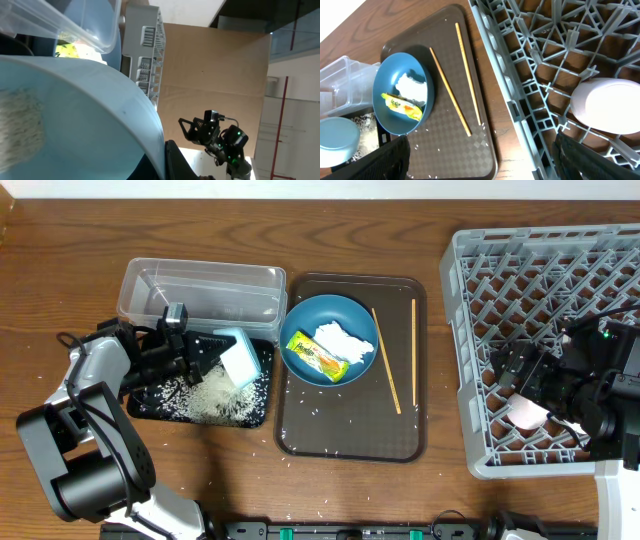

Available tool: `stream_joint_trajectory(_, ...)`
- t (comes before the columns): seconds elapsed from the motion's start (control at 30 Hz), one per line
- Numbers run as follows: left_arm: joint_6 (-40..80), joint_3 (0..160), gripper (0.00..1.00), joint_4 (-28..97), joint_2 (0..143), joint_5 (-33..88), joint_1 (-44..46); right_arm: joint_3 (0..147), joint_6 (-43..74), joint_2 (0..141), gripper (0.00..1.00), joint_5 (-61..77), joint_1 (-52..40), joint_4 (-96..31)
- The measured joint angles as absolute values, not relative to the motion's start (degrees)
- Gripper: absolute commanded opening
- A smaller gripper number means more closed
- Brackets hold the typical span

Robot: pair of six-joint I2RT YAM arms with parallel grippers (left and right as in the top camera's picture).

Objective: Sort waste into correct bins and load items into the dishwasher rack
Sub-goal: 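Tip the bowl over the black tray to dump the rice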

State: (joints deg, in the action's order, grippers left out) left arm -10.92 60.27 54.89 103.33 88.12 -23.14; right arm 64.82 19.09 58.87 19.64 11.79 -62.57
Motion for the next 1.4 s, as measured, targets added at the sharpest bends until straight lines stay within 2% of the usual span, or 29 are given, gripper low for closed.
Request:
stream_joint_trajectory(0.3,-14.24,60.27,0.06,53.01,103.33,87.94,-23.16,64.82,19.09,58.87,0.89,19.64,11.79,-62.54)
stream_joint_trajectory(0.47,-18.72,60.18,0.06,61.12,103.26,88.38,-23.20,64.82,19.09,58.87,0.90,19.64,11.79,-63.07)
stream_joint_trajectory(0.6,-21.74,60.14,0.06,57.52,103.11,85.54,-23.66,64.82,19.09,58.87,0.90,19.64,11.79,-63.09)
stream_joint_trajectory(0.7,-24.10,60.10,0.06,61.56,103.07,85.12,-24.80,64.82,19.09,58.87,0.90,19.64,11.79,-63.16)
stream_joint_trajectory(0.83,-25.71,60.07,0.06,59.72,103.04,84.14,-26.11,64.82,19.09,58.87,0.90,19.64,11.79,-63.18)
stream_joint_trajectory(1.07,-31.66,60.03,0.06,66.98,102.85,85.82,-27.38,64.82,19.09,58.87,0.91,19.64,11.79,-63.20)
stream_joint_trajectory(1.4,-38.61,59.96,0.06,77.91,100.86,81.12,-26.96,64.82,19.09,58.87,0.92,19.64,11.79,-63.00)
